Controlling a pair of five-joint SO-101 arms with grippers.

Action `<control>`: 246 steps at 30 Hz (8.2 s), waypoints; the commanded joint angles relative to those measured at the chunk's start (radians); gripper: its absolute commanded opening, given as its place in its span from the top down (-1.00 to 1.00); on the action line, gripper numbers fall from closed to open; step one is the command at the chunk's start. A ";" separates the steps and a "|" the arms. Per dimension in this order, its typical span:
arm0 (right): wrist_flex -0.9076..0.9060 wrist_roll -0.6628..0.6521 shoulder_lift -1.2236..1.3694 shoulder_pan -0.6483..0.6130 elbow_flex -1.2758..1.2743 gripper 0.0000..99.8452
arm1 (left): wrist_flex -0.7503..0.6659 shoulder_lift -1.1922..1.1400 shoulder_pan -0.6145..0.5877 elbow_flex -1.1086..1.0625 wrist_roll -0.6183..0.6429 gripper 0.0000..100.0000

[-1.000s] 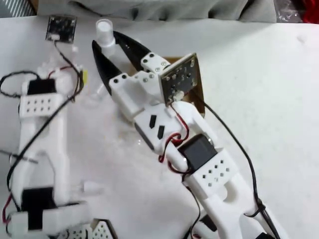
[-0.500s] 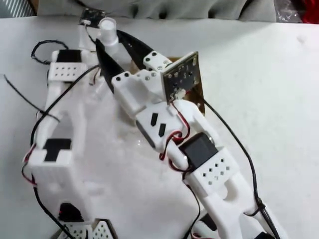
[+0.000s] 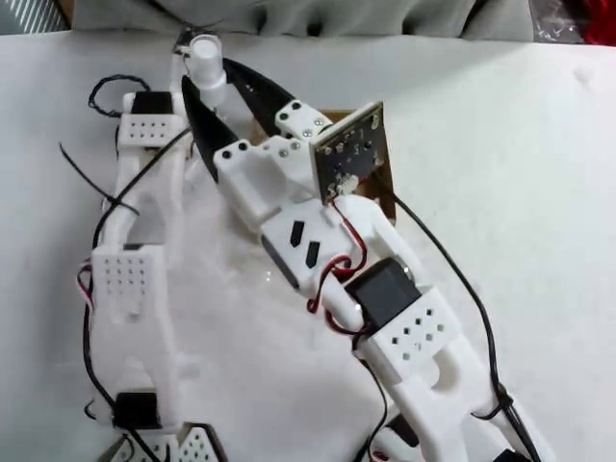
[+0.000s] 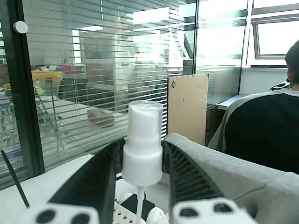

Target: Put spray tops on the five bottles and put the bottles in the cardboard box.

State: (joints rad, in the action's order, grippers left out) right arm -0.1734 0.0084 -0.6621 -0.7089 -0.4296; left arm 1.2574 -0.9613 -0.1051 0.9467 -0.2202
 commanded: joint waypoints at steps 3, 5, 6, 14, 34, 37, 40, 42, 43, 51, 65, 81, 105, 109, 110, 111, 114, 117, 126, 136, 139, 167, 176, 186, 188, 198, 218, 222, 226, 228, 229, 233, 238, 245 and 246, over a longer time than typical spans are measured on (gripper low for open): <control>-0.004 0.003 -0.002 0.005 0.060 0.97 | 0.054 -0.159 0.008 0.328 -0.006 0.39; -0.004 0.003 -0.002 0.005 0.060 0.97 | 0.064 -0.209 0.008 0.390 -0.008 0.39; -0.004 0.003 -0.002 0.005 0.060 0.97 | 0.072 -0.229 0.008 0.414 -0.008 0.39; -0.004 0.003 -0.002 0.005 0.060 0.97 | 0.160 -0.308 0.016 0.511 -0.008 0.68; -0.004 0.002 -0.002 0.005 0.060 0.97 | 0.534 -0.193 -0.012 0.497 -0.078 0.83; -0.004 0.002 -0.002 0.005 0.060 0.97 | 0.535 -0.110 -0.012 0.364 -0.043 0.83; -0.004 0.002 -0.002 0.005 0.060 0.97 | 0.535 0.035 0.002 0.160 0.043 0.83; -0.004 0.002 -0.002 0.005 0.061 0.97 | 0.532 0.142 0.024 0.025 0.049 0.83; -0.004 0.002 -0.002 0.005 0.061 0.97 | 0.529 0.191 0.036 -0.037 0.051 0.83; -0.004 0.002 -0.002 0.005 0.061 0.97 | 0.315 0.407 0.053 -0.450 0.057 0.83; -0.004 0.002 -0.002 0.005 0.061 0.97 | 0.037 0.679 0.047 -0.973 0.112 0.74; -0.005 0.002 -0.002 0.005 0.058 0.97 | 0.109 0.693 0.021 -0.911 -0.026 0.41; -0.005 0.002 -0.002 0.005 0.058 0.97 | 0.252 0.394 0.010 -0.647 -0.071 0.57; -0.005 0.002 -0.002 0.005 0.058 0.97 | 0.219 0.395 0.012 -0.692 -0.072 0.56; -0.005 0.002 -0.002 0.005 0.058 0.97 | 0.219 0.397 0.012 -0.695 -0.072 0.56; -0.005 0.002 -0.002 0.005 0.058 0.97 | 0.219 0.397 0.012 -0.698 -0.072 0.56; -0.012 0.000 -0.002 0.005 0.058 0.97 | 0.224 0.398 0.010 -0.695 -0.069 0.55; -0.035 0.000 -0.002 0.005 0.064 0.97 | 0.232 0.407 0.010 -0.698 -0.060 0.47; -0.038 0.000 -0.002 0.005 0.066 0.97 | 0.203 0.398 0.005 -0.701 -0.025 0.45; -0.038 0.000 -0.004 0.005 0.066 0.97 | 0.133 0.397 0.039 -0.801 -0.138 0.81; -0.038 0.000 -0.004 0.005 0.066 0.97 | 0.137 0.397 0.042 -0.839 -0.143 0.92; -0.044 0.000 -0.012 0.012 0.078 0.97 | -0.002 1.356 0.039 -1.290 0.023 0.96; -0.070 0.000 -0.013 0.007 0.081 0.97 | -0.183 1.785 0.124 -1.646 0.097 0.96; -0.067 0.008 -0.008 0.005 0.109 0.97 | -0.404 2.097 0.137 -1.904 0.098 0.96; -0.067 0.008 -0.015 0.005 0.110 0.97 | -0.474 2.147 0.137 -1.961 0.098 0.96; -0.048 0.213 -0.041 0.050 0.137 0.97 | -0.786 2.491 0.137 -2.280 0.120 0.96; -0.001 0.371 -0.045 0.041 0.135 0.97 | -0.784 2.786 0.137 -2.429 0.296 0.96; 0.047 0.382 -0.047 0.041 0.127 0.97 | -0.783 2.786 0.137 -2.443 0.284 0.96; 0.050 0.382 -0.047 0.039 0.127 0.97 | -0.784 2.786 0.137 -2.449 0.226 0.96; 0.045 0.381 -0.056 0.019 0.126 0.97 | -0.784 2.786 0.137 -2.449 0.226 0.96; 0.044 0.376 -0.064 0.008 0.120 0.97 | -0.784 2.786 0.137 -2.449 0.226 0.96; 0.039 0.367 -0.085 -0.019 0.098 0.97 | -0.784 2.786 0.137 -2.449 0.226 0.96; 0.039 0.308 -0.062 -0.018 0.097 0.97 | -0.784 2.786 0.137 -2.449 0.226 0.96; 0.039 0.273 -0.008 -0.022 0.098 0.97 | -0.784 2.786 0.136 -2.449 0.226 0.96; 0.039 0.265 -0.001 -0.022 0.098 0.97 | -0.784 2.786 0.136 -2.449 0.226 0.96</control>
State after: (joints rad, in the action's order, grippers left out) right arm -0.1458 0.3046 -0.6743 -0.7227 -0.3498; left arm 0.5010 1.8067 0.0207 -1.5098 0.0146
